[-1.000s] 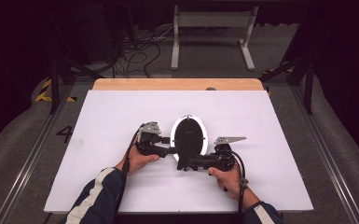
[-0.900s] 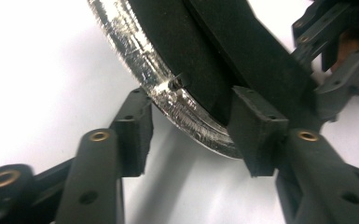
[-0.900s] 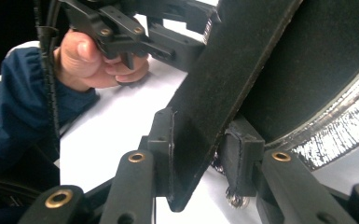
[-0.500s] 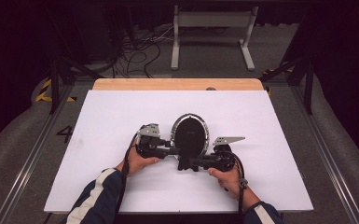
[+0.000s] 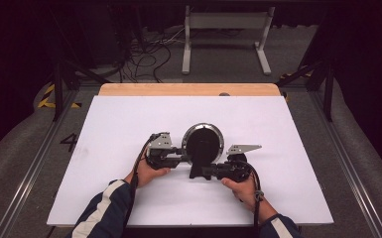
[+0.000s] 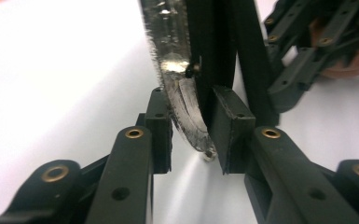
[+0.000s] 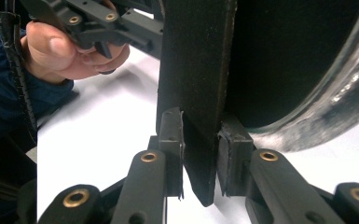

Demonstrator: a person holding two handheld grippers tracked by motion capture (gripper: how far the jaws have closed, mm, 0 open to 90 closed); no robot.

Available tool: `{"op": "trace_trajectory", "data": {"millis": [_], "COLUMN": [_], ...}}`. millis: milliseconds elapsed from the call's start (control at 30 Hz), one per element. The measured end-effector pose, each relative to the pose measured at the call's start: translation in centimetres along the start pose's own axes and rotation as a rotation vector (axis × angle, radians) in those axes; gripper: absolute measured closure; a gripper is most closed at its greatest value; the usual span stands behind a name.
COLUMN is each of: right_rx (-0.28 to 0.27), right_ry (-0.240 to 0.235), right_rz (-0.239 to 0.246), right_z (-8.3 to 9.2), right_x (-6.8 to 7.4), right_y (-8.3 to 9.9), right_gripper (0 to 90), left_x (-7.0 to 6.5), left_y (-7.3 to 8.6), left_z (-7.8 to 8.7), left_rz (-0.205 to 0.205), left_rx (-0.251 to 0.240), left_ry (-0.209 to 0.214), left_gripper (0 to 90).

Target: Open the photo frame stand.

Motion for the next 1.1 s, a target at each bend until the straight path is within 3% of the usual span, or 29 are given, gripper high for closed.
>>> {"op": "trace_trajectory", "data": {"millis": [233, 400, 533, 733, 1100], "right_rx": [0.01, 0.013, 0.043, 0.046, 0.046], "right_ry": [0.011, 0.023, 0.045, 0.082, 0.06], "right_rz": [0.035, 0.047, 0.059, 0.065, 0.078], "right_z": [0.24, 0.35, 0.37, 0.13, 0.36], "right_x": [0.51, 0.57, 0.57, 0.28, 0.43], "right_y": [-0.29, -0.32, -0.14, 0.1, 0.3], "right_gripper": [73.4, 72.5, 70.0, 71.5, 74.9], "left_x": [-0.39, -0.59, -0.5, -0.38, -0.62], "left_y": [0.03, 0.09, 0.3, 0.59, 0.66], "left_z": [0.21, 0.23, 0.25, 0.28, 0.28], "left_rz": [-0.075, -0.095, -0.131, -0.133, -0.151], "left_rx": [-0.011, -0.016, -0.002, -0.011, -0.012], "left_ry": [-0.127, -0.157, -0.249, -0.245, -0.282], "left_gripper": [73.0, 73.2, 77.1, 77.3, 76.5]}}
Point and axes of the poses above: each handheld gripper's, and its own axes: z roughly backward along the jaws, y roughly out of its underside, x roughly to its left, the point moved 2 cm from there along -z, roughly forward along the jaws, and after that the axes turned 8 degrees about -y, right-handed, at the moved point
